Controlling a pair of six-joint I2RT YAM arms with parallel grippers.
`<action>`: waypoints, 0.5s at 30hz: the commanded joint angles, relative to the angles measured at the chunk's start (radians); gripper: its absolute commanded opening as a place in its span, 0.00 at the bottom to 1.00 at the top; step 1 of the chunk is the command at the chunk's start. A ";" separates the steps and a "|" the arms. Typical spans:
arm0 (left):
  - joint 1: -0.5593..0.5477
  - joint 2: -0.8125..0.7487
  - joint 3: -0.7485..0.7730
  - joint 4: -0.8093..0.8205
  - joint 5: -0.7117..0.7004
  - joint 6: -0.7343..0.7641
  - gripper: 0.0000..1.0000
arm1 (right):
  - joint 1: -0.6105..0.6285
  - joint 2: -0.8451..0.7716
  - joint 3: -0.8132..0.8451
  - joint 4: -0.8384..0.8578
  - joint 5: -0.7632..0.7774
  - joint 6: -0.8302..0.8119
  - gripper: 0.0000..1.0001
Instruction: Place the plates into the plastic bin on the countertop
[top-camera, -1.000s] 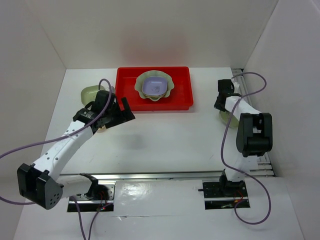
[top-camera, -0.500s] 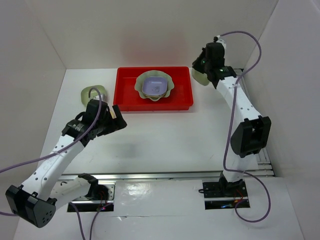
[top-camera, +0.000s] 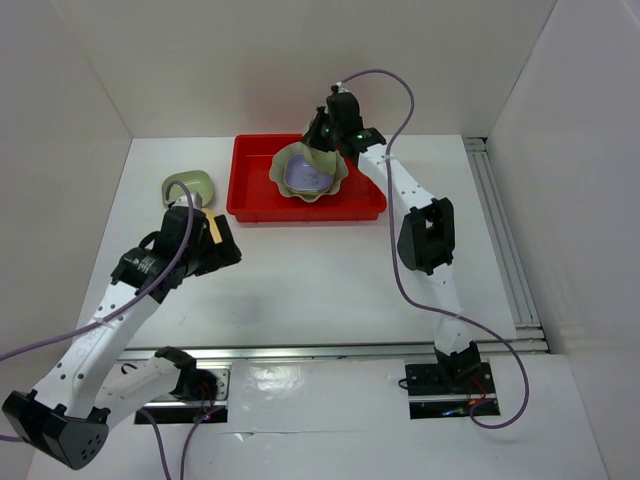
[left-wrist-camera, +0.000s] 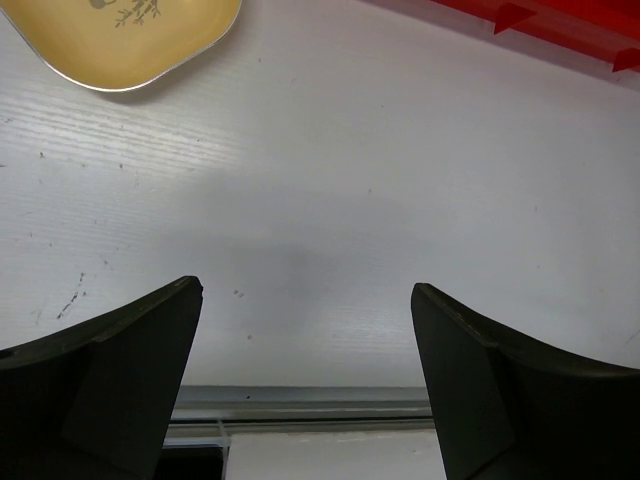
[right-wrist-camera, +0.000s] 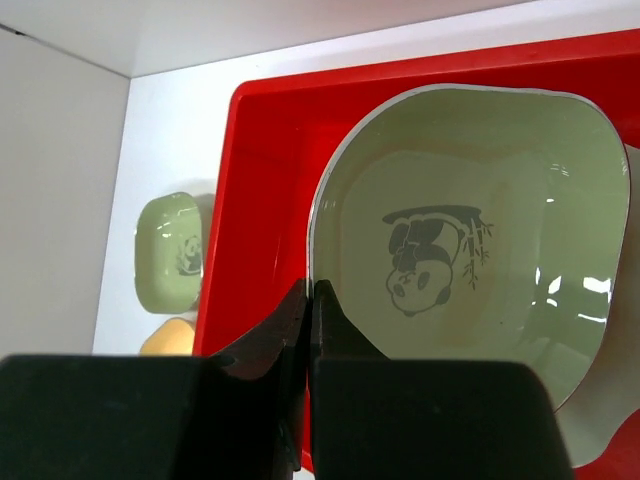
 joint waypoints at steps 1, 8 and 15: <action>0.006 -0.027 -0.001 -0.018 -0.038 0.040 0.99 | -0.008 -0.011 0.009 0.102 -0.015 -0.003 0.00; 0.006 -0.027 -0.001 -0.029 -0.047 0.041 0.99 | 0.020 0.041 0.086 0.051 0.009 -0.024 0.00; 0.006 -0.027 -0.001 -0.029 -0.047 0.041 0.99 | 0.020 0.023 0.013 0.041 0.018 -0.049 0.08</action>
